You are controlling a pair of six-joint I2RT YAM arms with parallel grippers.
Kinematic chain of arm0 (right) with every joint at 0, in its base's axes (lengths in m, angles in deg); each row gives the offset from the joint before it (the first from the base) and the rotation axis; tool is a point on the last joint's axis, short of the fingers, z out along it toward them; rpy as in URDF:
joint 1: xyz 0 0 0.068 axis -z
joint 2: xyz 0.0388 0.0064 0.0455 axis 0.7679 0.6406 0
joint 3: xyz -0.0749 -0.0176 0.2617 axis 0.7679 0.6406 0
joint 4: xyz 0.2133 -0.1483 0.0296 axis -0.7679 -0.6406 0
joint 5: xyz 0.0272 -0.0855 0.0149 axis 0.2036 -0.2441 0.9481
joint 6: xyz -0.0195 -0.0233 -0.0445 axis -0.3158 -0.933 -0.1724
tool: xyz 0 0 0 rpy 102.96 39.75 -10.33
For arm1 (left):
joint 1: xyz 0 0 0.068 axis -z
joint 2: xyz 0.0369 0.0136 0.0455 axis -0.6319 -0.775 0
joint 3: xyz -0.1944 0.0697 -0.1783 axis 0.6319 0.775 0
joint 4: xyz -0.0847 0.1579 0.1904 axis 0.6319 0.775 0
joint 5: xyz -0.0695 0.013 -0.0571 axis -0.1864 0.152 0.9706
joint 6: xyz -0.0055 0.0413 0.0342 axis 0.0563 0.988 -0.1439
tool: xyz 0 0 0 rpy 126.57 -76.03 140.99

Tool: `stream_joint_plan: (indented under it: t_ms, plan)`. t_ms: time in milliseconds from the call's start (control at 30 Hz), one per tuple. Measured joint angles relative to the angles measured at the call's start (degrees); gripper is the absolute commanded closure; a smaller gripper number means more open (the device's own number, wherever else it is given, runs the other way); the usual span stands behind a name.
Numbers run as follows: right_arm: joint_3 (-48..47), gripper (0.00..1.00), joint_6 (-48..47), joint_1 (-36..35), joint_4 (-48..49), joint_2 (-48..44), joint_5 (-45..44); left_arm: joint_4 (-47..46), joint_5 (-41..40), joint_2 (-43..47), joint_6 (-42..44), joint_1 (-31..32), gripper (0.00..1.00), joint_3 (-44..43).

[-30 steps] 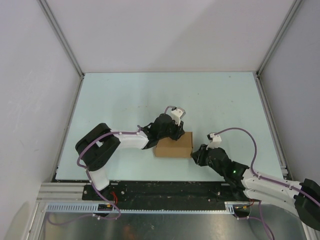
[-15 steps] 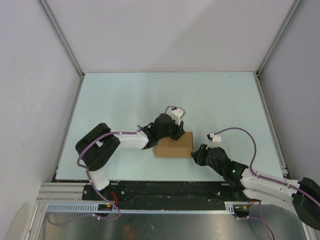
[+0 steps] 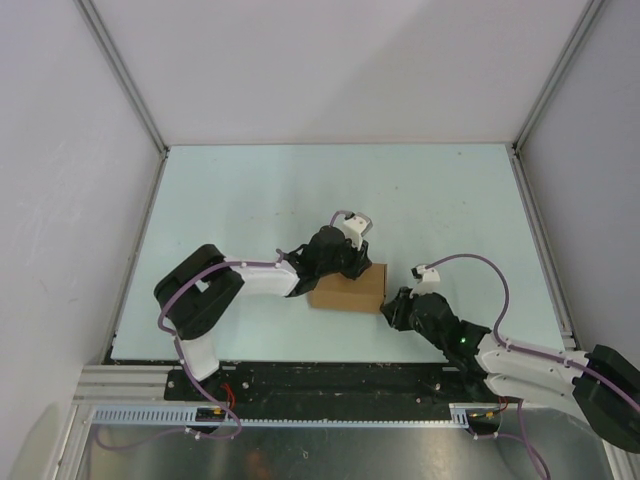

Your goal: Fold the paper box

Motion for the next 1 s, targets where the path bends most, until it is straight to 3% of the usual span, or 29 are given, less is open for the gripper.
stream_joint_plan:
  t_ms: [433,600,800,1000]
  plan:
    - [0.00,0.74,-0.15,0.31,1.03,0.28,0.57,-0.13,0.04,-0.22,0.00,-0.02,0.69,-0.07]
    - [0.09,0.57,-0.31,0.20,-1.16,-6.47,0.85,-0.13,0.07,-0.22,0.00,-0.04,0.69,-0.07]
    - [0.11,0.48,-0.68,0.11,-6.51,-20.11,0.22,-0.13,0.00,-0.20,0.00,-0.28,0.67,-0.07]
    - [0.13,0.42,-0.63,0.33,-9.11,-22.05,-2.64,1.05,-1.14,3.06,0.02,-0.33,0.61,1.42]
